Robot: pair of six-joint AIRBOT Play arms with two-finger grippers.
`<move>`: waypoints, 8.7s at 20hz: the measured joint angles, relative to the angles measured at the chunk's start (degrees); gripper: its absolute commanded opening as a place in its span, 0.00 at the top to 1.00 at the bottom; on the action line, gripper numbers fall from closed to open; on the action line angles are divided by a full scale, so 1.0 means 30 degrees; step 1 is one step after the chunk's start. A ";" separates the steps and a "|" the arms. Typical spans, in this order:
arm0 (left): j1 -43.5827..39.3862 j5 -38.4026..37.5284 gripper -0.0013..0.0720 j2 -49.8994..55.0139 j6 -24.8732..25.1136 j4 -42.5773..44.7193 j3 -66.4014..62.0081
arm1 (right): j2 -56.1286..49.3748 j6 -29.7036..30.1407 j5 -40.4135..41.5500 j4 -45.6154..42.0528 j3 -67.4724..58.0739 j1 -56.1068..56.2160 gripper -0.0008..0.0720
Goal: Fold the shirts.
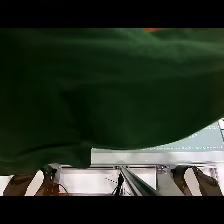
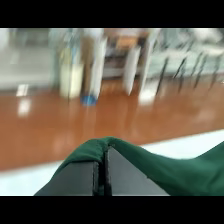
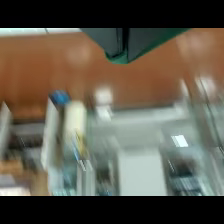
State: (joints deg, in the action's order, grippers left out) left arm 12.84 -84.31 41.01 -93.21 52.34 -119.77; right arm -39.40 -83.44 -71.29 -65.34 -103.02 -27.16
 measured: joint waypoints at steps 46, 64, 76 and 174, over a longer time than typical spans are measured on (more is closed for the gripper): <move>-0.2397 0.4656 0.94 1.7558 0.4794 0.1843 1.4848 | -2.2891 -0.0277 -0.3468 -0.2259 0.0000 0.4590 0.96; 0.2149 0.0066 0.20 0.7140 0.6120 0.2062 2.5288 | -1.7668 0.2382 -0.5202 -0.1399 0.5880 0.0393 0.25; 0.1107 0.2091 0.20 0.5231 0.6404 0.1413 3.1853 | -1.6211 0.4218 -0.2783 0.0903 0.9981 -0.0517 0.25; -1.2138 0.8386 0.95 1.7843 0.6557 -0.2878 1.1693 | -0.6739 -0.1836 0.3643 0.1814 1.0455 0.6972 0.96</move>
State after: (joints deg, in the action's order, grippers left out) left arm -23.57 -59.16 94.54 -73.54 43.70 -84.68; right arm -59.61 -88.95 -60.36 -59.90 -71.66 -6.24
